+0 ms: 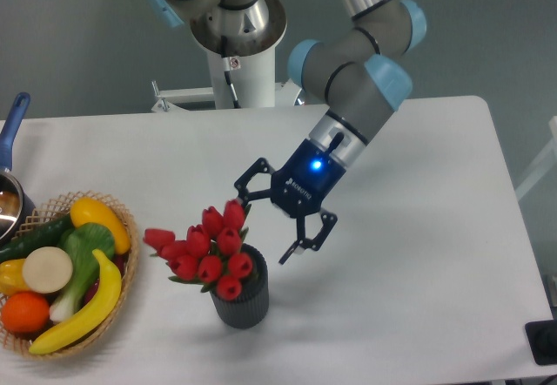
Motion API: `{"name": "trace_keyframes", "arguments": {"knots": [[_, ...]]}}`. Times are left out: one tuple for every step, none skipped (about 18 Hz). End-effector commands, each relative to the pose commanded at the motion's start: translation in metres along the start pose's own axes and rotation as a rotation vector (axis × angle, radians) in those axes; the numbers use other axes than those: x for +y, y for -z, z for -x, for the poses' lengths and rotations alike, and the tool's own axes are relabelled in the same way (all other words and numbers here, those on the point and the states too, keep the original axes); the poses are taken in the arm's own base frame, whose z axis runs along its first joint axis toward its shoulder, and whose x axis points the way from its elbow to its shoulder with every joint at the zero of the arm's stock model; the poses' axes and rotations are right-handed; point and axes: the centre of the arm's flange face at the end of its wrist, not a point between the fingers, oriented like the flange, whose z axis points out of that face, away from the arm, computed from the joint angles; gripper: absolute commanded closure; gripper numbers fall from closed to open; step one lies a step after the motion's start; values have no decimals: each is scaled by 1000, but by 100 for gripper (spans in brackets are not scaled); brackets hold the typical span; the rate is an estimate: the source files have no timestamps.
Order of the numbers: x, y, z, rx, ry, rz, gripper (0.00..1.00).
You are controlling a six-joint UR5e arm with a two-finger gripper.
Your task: Insert the flowers into the vase
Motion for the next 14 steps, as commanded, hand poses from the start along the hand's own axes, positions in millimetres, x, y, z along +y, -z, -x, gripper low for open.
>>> {"name": "trace_keyframes", "arguments": {"knots": [[-1,9,5,-34,-5,17,0],[0,21,11,-74,-8,34,0],[-1,32,16,-112,-11,52,0],[0,42,21,-152,-11,75,0],[1,53,26,-199,-13,107,0],[2,61,32,-241,-16,140,0],[0,68,38,-281,-42,178,0],[1,76,46,-325,-75,225,0],[1,84,54,-368,-117,278,0],[2,89,64,-405,-161,342,0],[9,92,78,-443,-189,421,0],[21,94,91,-473,-200,505,0],[39,95,103,-503,-207,614,0],[52,93,110,-512,-199,677,0]]}}
